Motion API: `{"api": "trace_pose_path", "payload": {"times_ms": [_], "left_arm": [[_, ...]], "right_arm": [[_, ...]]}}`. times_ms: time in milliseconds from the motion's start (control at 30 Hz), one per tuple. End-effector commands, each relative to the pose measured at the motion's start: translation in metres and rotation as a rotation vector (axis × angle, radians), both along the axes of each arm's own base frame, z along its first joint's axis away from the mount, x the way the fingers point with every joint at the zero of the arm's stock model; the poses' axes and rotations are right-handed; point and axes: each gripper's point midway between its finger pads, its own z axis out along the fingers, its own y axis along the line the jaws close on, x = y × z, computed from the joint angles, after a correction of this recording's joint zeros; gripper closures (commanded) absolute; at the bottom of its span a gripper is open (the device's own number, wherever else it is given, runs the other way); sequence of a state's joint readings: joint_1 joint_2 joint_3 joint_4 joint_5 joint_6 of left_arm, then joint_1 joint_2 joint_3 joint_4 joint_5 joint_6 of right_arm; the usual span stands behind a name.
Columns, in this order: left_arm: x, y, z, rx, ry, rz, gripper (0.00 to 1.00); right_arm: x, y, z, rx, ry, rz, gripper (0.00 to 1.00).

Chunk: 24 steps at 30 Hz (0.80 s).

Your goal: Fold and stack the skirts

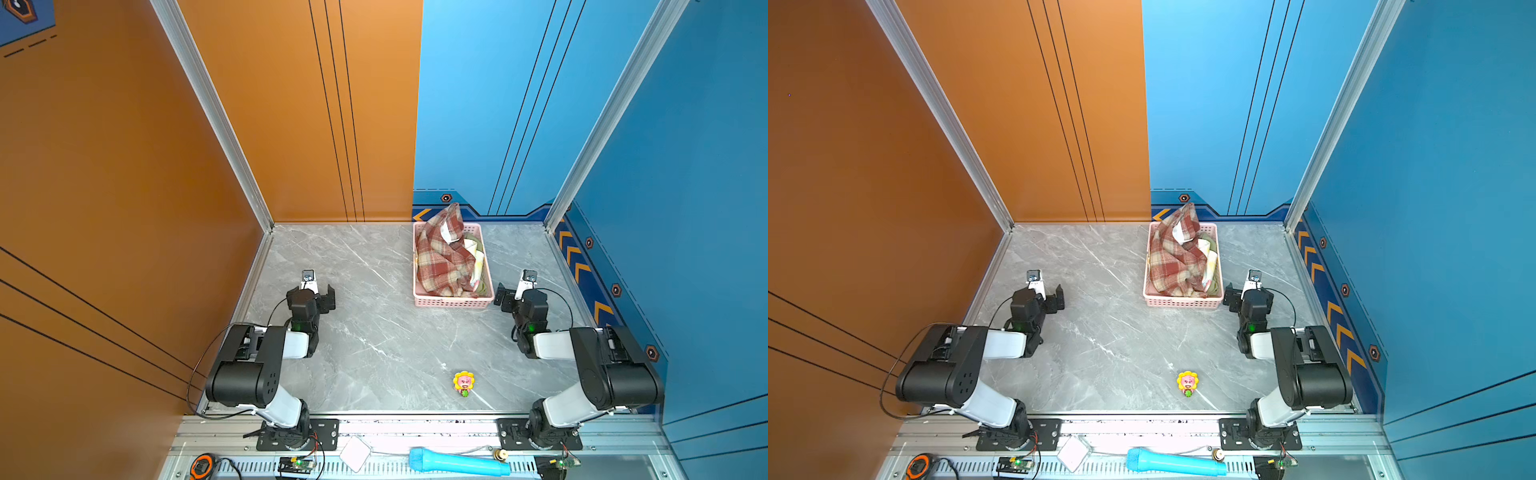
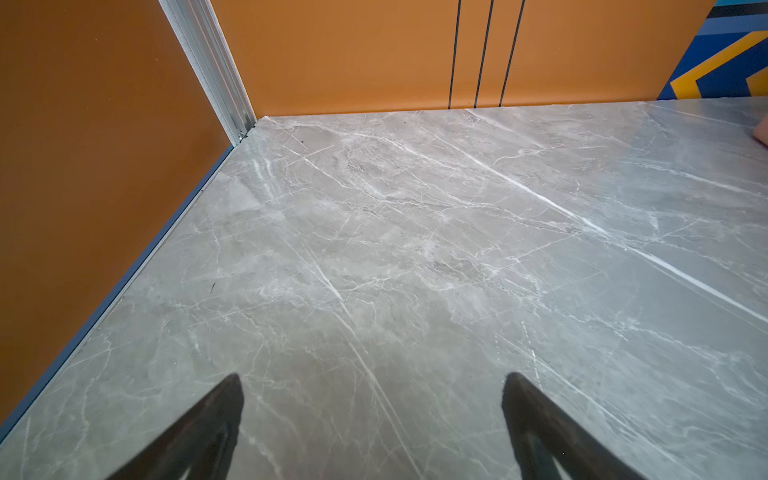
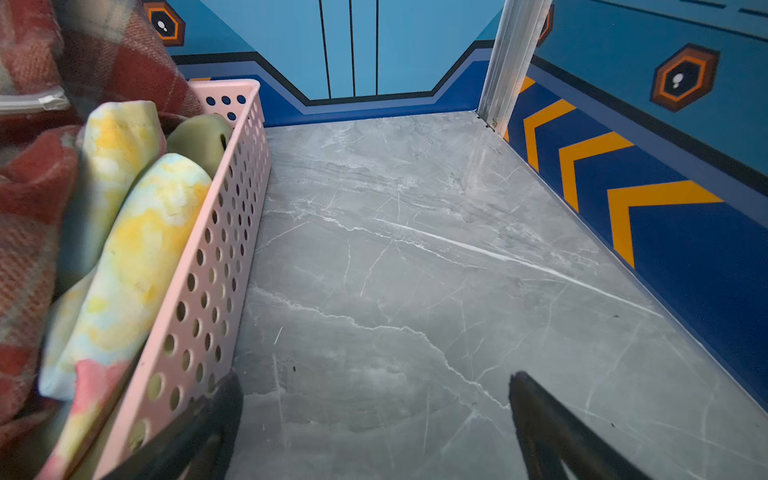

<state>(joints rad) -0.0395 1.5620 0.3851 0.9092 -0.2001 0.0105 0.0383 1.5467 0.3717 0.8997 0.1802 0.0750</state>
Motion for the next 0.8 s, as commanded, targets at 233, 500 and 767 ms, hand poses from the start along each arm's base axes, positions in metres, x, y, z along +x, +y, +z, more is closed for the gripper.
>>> {"api": "trace_pose_path", "payload": {"times_ms": [233, 500, 767], "left_arm": [[0.0003, -0.0038, 0.0008, -0.007, -0.007, -0.021, 0.02], [0.0005, -0.0039, 0.0007, -0.008, -0.008, -0.02, 0.02], [0.0005, -0.0036, 0.0002, -0.01, -0.006, -0.022, 0.02]], "right_arm": [[0.0013, 0.0013, 0.0027, -0.007, -0.01, 0.008, 0.0], [0.0014, 0.0011, 0.0025, -0.004, -0.009, 0.009, 0.0], [0.0013, 0.001, 0.0023, -0.001, -0.008, 0.011, 0.0]]}}
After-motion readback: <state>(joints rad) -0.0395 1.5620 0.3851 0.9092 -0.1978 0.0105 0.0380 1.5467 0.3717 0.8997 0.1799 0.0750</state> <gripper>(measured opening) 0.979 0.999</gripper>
